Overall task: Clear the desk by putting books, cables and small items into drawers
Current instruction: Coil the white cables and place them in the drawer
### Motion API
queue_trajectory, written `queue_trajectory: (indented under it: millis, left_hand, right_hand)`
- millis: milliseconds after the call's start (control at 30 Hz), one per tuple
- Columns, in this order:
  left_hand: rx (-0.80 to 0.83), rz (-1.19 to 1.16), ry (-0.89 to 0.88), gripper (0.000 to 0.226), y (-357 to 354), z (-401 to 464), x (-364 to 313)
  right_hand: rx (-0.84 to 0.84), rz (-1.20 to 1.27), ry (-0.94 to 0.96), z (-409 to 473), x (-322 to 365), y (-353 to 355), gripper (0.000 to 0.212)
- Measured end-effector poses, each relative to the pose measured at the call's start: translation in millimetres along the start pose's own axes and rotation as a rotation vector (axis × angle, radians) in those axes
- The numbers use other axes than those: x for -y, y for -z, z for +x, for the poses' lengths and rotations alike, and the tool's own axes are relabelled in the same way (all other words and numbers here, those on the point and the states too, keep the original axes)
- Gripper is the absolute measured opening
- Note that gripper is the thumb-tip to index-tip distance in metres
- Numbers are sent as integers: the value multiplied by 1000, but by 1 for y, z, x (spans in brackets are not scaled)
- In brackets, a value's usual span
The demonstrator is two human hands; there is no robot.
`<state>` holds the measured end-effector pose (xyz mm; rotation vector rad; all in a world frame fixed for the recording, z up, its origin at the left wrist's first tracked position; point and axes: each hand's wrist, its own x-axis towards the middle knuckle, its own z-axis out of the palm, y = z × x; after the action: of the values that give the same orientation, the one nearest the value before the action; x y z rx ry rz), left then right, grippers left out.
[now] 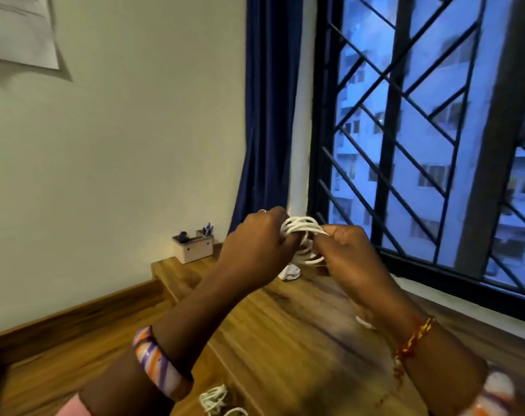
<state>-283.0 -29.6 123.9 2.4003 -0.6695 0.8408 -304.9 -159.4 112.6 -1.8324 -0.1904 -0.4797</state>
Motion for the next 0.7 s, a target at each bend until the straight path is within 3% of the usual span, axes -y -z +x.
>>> queue_trajectory:
  millis: [133, 233, 400, 500, 600, 700]
  left_hand:
    - [197, -356, 86, 28, -51, 43, 7]
    - [232, -531, 153, 33, -89, 69, 2]
    - [27, -236, 85, 30, -141, 100, -18]
    - [-126, 12, -21, 21, -163, 105, -24]
    - [-175, 230, -112, 24, -179, 106, -28]
    - [-185, 235, -133, 25, -183, 109, -23]
  right_hand:
    - [44, -45, -225, 39, -17, 39, 14]
    - [13, -30, -287, 65, -37, 61, 19]
    - [-128, -33, -210, 98, -73, 88, 25]
    - [-256, -261, -119, 114, -93, 93, 19]
    - [-359, -597, 38, 123, -105, 85, 18]
    - [-347, -570, 27, 127, -107, 76, 18]
